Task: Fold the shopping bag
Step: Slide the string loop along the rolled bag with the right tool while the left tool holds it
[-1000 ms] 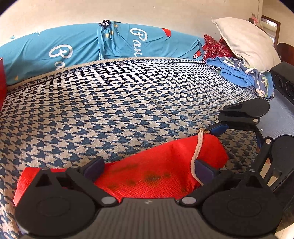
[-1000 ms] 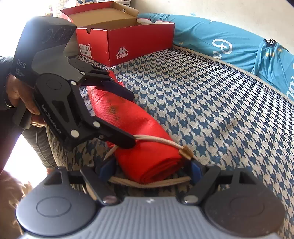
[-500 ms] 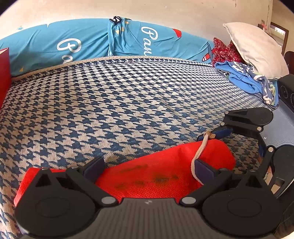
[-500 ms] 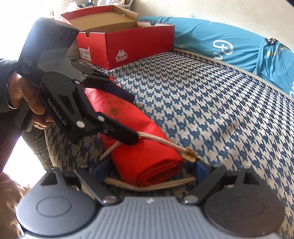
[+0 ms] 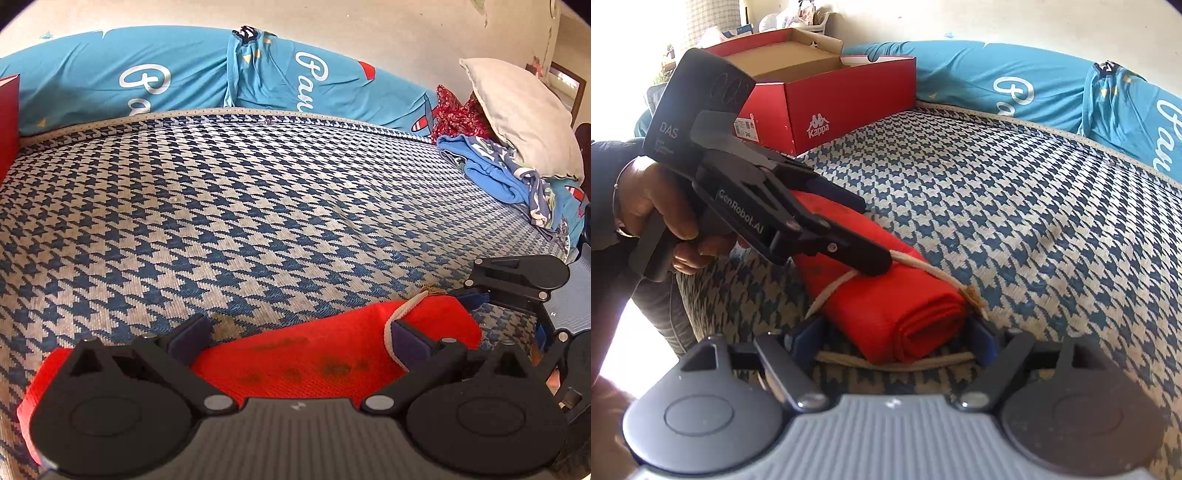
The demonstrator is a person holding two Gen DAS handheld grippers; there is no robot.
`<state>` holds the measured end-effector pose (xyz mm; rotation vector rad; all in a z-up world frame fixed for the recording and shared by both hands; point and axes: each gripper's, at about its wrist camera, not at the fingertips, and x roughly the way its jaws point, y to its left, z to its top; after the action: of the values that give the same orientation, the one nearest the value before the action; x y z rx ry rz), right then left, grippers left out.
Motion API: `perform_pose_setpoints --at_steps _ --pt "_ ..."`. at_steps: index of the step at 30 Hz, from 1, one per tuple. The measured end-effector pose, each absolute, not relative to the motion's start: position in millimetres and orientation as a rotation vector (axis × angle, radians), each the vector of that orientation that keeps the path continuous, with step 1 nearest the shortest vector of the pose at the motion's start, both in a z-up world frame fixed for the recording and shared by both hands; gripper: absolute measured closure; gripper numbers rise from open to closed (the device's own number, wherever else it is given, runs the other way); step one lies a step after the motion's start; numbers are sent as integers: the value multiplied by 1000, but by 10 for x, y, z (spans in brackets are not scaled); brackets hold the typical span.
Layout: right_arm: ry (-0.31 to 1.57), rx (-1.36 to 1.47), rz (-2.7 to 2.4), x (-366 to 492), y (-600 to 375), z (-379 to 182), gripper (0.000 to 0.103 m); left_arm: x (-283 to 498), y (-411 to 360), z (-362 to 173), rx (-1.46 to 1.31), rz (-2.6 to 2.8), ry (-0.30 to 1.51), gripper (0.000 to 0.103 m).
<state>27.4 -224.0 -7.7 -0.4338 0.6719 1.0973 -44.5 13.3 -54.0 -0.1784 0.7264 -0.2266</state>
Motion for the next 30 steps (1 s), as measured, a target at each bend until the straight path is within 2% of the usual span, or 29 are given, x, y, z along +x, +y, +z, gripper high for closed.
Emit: perform_pose_setpoints --at_steps 7,15,18,20,22,30 --pt "662 -371 1032 251 -2104 -127 18 -408 170 -579 -204 -223 728 0" --pt "692 -344 997 279 -2002 -101 17 -403 167 -606 -215 -199 721 0" --pt "724 -319 991 345 -1964 -56 20 -403 203 -601 -242 -186 712 0" --pt "736 -302 1006 376 -1978 -7 28 -403 240 -593 -266 -179 704 0" --pt "734 -288 1009 371 -1985 49 31 -404 276 -584 -291 -171 696 0" --pt "723 -190 995 416 -1947 202 37 -406 476 -557 -426 -142 660 0"
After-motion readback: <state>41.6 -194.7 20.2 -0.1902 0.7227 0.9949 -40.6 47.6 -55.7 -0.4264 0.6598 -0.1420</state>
